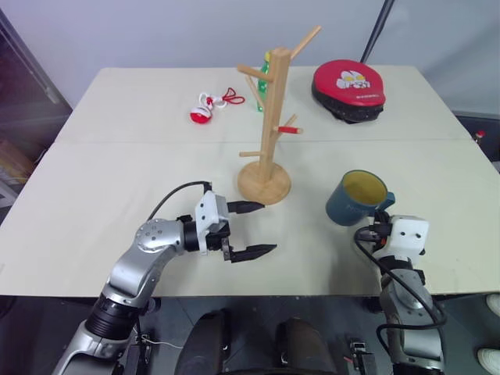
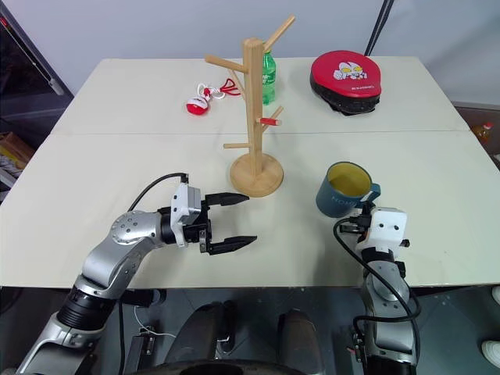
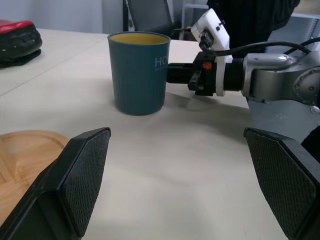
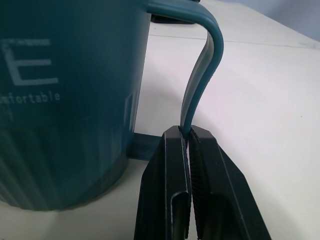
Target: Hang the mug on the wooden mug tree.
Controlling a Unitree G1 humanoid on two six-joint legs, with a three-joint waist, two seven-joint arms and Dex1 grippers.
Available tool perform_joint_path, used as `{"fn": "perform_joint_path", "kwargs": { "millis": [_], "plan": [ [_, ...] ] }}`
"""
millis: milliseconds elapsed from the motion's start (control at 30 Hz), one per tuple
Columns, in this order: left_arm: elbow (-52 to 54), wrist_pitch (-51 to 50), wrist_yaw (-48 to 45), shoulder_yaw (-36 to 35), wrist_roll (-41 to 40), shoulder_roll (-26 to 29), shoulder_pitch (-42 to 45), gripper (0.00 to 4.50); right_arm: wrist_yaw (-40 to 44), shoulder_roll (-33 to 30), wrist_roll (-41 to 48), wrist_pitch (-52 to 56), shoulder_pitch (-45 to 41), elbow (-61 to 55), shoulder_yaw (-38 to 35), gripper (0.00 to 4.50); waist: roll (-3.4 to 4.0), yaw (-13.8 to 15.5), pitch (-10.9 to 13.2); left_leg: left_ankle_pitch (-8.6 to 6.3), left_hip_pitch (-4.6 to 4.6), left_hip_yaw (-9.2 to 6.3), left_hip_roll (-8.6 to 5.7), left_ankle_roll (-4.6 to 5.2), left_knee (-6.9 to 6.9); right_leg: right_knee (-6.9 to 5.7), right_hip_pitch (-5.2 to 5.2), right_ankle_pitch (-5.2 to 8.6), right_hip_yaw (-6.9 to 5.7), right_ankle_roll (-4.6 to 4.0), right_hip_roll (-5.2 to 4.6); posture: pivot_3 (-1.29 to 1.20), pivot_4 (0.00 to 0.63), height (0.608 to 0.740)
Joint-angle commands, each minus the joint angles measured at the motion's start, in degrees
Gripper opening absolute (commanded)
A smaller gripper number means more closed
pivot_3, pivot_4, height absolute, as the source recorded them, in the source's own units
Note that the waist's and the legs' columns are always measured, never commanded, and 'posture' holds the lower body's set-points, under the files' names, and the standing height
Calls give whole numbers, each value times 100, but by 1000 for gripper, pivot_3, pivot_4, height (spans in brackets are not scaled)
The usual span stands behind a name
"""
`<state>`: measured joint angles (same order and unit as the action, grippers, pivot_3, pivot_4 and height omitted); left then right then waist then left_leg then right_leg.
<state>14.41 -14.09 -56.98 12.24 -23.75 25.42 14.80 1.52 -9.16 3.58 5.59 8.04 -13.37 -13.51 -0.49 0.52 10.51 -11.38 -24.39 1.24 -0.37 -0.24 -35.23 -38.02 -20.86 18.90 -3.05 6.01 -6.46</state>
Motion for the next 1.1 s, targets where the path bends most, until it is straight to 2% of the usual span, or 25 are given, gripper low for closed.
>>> {"fn": "perform_joint_path", "kwargs": {
  "millis": [33,167,267,367,1100],
  "plan": [
    [154,119,28,-64,10,-16,58,4500,-11,-27,-1,-55,-74,-195,-22,34,0,-1,0,0,0,0,0,0,0,0,0,0,0,0,0,0,150,740],
    [138,129,22,-74,12,-5,64,4500,69,-24,94,-57,-69,-171,-40,34,0,2,0,0,0,0,0,0,0,0,0,0,0,0,0,0,150,740],
    [129,134,11,-82,9,4,65,4500,72,-14,64,-61,-36,-196,-28,1077,0,1,0,0,0,0,0,0,0,0,0,0,0,0,0,0,150,740],
    [127,133,4,-85,5,9,62,4500,26,-6,-8,-46,-22,-208,-18,2555,0,0,0,0,0,0,0,0,0,0,0,0,0,0,0,0,150,740],
    [128,195,27,-96,38,-3,56,4500,423,-377,313,-159,-522,411,-263,2555,0,1,0,0,0,1,0,0,-1,0,1,0,-1,0,2,0,150,740]
  ]
}}
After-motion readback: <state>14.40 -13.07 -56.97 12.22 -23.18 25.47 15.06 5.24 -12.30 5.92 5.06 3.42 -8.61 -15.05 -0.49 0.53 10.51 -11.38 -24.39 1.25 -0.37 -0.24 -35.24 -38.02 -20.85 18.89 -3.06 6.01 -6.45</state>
